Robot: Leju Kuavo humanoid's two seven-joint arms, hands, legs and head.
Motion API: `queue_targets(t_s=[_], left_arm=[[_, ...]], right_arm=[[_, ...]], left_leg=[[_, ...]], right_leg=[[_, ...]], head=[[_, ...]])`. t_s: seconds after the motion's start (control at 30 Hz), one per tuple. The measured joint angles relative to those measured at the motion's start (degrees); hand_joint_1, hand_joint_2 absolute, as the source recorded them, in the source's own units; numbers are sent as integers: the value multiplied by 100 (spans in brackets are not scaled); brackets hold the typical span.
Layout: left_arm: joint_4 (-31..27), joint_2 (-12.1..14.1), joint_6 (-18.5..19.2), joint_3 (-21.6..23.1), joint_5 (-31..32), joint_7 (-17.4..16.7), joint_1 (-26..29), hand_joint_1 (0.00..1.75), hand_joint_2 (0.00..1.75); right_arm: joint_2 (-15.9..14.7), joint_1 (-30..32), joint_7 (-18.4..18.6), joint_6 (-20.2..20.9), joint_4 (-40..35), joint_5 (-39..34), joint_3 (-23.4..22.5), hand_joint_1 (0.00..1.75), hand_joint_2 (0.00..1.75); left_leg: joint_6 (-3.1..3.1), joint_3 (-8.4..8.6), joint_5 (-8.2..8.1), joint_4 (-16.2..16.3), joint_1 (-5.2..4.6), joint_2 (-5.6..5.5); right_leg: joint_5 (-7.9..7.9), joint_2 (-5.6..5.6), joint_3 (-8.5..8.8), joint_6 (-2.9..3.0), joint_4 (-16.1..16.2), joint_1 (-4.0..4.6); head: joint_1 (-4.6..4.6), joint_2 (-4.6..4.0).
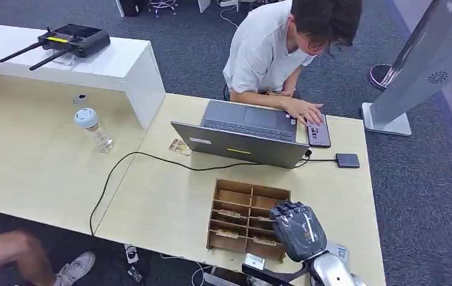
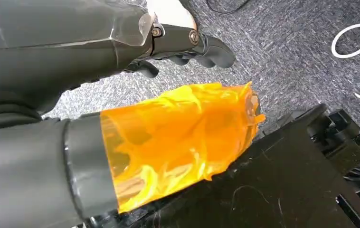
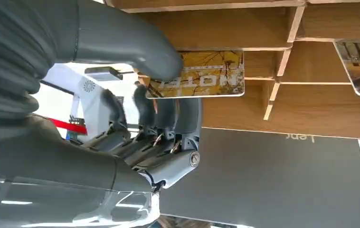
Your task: Pass the card to the sensor for recognition and then transmit it.
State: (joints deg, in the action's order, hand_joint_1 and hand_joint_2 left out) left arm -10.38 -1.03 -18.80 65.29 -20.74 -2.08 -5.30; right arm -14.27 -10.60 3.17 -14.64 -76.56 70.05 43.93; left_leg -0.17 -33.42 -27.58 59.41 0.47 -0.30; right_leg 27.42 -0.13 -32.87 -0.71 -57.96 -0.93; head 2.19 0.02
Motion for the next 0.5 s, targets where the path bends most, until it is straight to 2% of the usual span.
queue_targets(t_s=[0.2, 0.5], left_arm=[[0, 0, 7, 2, 2, 0, -7, 0, 0], [0, 0, 9, 20, 2, 0, -13, 0, 0]], right_arm=[[0, -17, 0, -13, 15, 0, 26, 159, 175], [0, -19, 0, -157, 22, -9, 48, 169, 175]], left_leg=[[0, 0, 0, 0, 0, 0], [0, 0, 0, 0, 0, 0]], right_leg=[[0, 0, 0, 0, 0, 0], [0, 0, 0, 0, 0, 0]], head=[[0, 0], [0, 0]])
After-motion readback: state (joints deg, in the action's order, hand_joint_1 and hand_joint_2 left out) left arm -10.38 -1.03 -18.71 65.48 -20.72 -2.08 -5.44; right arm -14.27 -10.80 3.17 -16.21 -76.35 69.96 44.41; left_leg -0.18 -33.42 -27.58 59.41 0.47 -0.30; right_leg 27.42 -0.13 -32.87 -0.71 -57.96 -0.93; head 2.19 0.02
